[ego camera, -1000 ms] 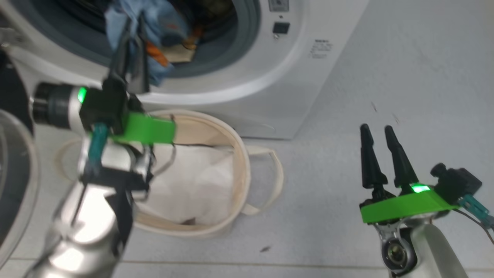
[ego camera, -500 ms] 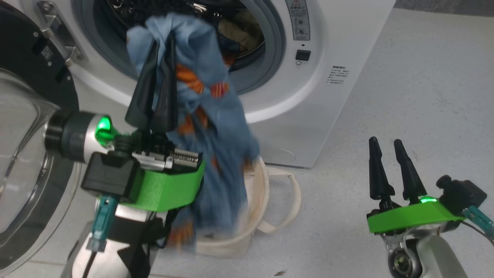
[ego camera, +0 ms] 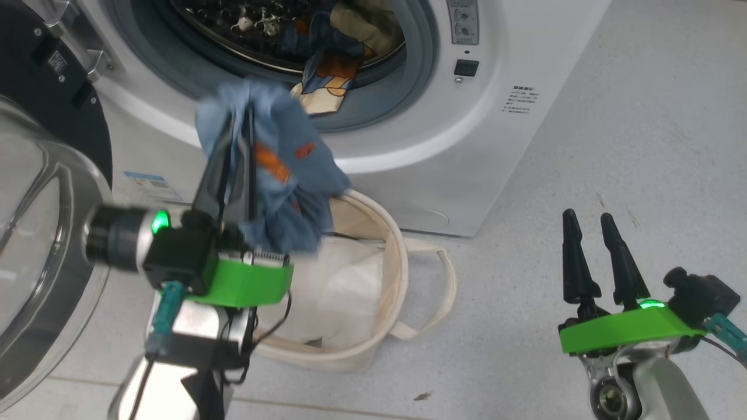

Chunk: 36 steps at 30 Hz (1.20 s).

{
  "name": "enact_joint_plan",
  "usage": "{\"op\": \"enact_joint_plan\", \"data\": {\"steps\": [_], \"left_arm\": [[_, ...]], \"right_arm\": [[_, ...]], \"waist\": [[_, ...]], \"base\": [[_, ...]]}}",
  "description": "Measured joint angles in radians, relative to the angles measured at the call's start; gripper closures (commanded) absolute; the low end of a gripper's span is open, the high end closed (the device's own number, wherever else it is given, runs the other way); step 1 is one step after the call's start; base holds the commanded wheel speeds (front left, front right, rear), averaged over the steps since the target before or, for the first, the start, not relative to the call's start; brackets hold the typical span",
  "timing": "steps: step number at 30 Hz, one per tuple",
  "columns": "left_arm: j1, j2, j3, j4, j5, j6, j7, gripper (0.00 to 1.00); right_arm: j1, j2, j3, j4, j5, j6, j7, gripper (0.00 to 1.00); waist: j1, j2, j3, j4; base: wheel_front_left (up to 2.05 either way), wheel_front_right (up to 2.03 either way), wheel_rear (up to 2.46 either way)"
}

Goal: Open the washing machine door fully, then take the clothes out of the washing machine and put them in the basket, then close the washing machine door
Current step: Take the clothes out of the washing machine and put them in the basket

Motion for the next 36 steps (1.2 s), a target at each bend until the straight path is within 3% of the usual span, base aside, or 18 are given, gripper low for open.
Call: {"op": "enact_joint_plan", "data": {"steps": [7, 20, 36], "left_arm": [[0.116, -0.01, 0.025, 0.137, 0.006, -0.001, 0.001, 1.0], [0.113, -0.024, 0.026, 0.226, 0.02, -0.036, 0.001, 1.0], [-0.051, -0.033, 0.001, 0.524, 0.043, -0.071, 0.001, 1.0]], "right_arm": [[-0.008, 0.0, 0.0, 0.0, 0.0, 0.0, 0.0, 0.0], [-0.042, 0.0, 0.031, 0.005, -0.009, 0.0, 0.0, 0.0], [-0.107, 0.0, 0.061, -0.034, 0.006, 0.0, 0.0, 0.0]], "waist": [[0.0, 0.0, 0.029, -0.002], [0.0, 0.0, 0.084, -0.009], [0.0, -0.0001, 0.234, -0.079]], "base": [[0.0, 0.0, 0.0], [0.0, 0.0, 0.0], [0.0, 0.0, 0.0]]}}
